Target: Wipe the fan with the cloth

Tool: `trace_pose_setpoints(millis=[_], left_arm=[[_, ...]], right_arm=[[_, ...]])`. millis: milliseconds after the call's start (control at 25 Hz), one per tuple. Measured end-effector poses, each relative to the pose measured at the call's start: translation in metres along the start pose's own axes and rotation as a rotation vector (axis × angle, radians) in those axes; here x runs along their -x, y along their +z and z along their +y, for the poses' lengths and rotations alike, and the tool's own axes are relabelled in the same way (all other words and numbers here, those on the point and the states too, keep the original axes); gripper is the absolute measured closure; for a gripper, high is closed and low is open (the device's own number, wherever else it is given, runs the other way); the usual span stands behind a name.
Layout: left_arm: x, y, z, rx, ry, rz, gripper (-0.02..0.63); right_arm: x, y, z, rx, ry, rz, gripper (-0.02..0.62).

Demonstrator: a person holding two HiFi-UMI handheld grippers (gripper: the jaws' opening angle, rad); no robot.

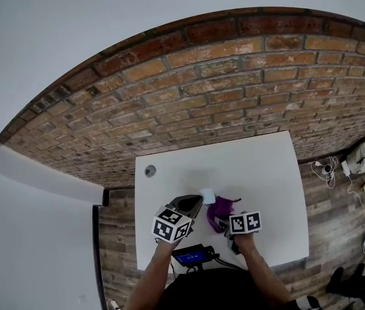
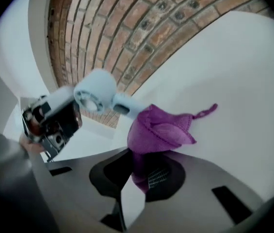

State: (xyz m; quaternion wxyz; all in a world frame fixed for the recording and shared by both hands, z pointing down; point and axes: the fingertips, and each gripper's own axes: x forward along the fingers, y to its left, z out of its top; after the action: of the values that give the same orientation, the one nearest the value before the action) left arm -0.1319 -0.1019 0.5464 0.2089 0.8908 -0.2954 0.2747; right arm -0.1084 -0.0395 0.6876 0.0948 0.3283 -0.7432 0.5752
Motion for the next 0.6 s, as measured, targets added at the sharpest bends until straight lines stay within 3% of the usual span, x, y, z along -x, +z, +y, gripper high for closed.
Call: trace_pose_setpoints(millis=[120,200,280,440,600], left_arm=[[0.017,0.004,0.004,0.044,-0.047,-0.012,0.6],[0.023,-0.005,-0.006,0.051,-0.116,0.03,0.6],[0.02,-0.02,-0.019,0.054,-0.172,0.088,0.6],[0.004,-0.037,-0.028,0.069,-0.181,0.147,0.6],[-0.003,-0.039,-0.02,0.11,-0.114,0.137,0.6]], right_arm=[[0.037,0.074,-0.006,-0.022,-0.008,-0.195,0.548],[0.054,0.122,0.004,-0.005,0.036,-0.309,0.548],[0.058,0.156,0.025,0.039,0.102,-0.36,0.548],[0.032,0.18,0.067,0.121,0.224,-0.3,0.548],[0.01,0.16,0.078,0.156,0.236,-0.17,0.548]])
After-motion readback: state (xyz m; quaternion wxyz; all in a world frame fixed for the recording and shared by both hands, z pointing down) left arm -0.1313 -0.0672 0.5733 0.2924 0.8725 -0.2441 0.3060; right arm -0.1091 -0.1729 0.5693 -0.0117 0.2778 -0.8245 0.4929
